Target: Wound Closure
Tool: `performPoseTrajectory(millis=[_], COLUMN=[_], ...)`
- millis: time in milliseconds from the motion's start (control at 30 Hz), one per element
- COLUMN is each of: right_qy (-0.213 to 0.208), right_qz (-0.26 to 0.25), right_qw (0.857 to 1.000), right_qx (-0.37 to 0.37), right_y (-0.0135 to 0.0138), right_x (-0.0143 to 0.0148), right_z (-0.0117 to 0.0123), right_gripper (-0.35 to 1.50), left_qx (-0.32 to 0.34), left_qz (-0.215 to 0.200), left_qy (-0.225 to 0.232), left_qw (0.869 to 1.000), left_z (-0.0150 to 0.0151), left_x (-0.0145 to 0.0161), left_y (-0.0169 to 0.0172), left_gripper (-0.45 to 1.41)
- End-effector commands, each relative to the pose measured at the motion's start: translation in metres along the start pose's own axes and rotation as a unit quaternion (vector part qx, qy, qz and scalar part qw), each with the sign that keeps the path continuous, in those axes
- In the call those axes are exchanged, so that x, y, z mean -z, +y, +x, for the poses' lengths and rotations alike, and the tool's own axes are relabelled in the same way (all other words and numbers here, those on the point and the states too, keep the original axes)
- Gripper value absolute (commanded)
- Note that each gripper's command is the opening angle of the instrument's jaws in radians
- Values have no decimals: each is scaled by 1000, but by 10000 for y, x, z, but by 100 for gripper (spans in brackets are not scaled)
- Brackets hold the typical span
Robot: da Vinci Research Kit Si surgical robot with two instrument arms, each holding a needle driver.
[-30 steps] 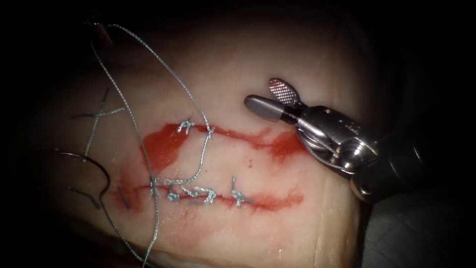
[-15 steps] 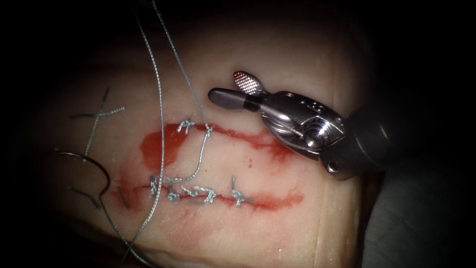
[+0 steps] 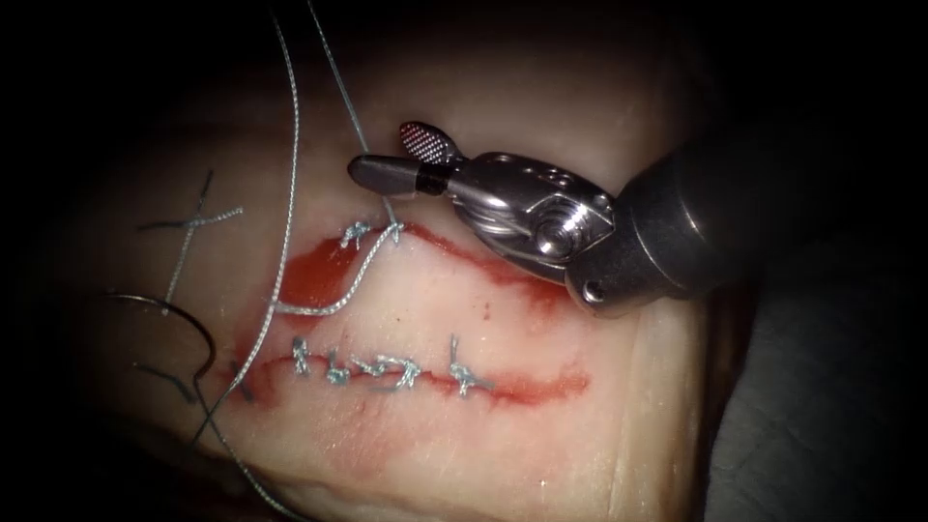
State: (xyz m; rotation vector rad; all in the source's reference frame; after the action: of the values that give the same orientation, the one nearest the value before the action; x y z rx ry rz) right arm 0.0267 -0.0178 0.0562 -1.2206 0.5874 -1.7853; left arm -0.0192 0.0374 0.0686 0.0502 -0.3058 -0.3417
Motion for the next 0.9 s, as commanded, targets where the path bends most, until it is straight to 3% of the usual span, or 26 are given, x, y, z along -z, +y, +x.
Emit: performPoseTrajectory(millis=[33,300,633,900], right_qy=[-3,27,44,62], right_qz=[2,25,31,24], right_qw=[1000,999,999,998], right_qx=[-2,-5,-6,-6], right_y=[1,-6,-25,-23], right_x=[-15,-31,-42,-51], right_z=[-2,-6,16,24], right_gripper=[137,132,132,132], left_qx=[-3,-9,-12,-17], left_qz=[-4,-11,-10,-11], left_qy=[0,1,1,2], left_qw=[1000,1000,1000,1000], left_z=[-5,-8,-9,-10], left_x=[-10,-18,-18,-18], left_y=[3,-1,0,0], left_gripper=[-45,-45,-45,-45])
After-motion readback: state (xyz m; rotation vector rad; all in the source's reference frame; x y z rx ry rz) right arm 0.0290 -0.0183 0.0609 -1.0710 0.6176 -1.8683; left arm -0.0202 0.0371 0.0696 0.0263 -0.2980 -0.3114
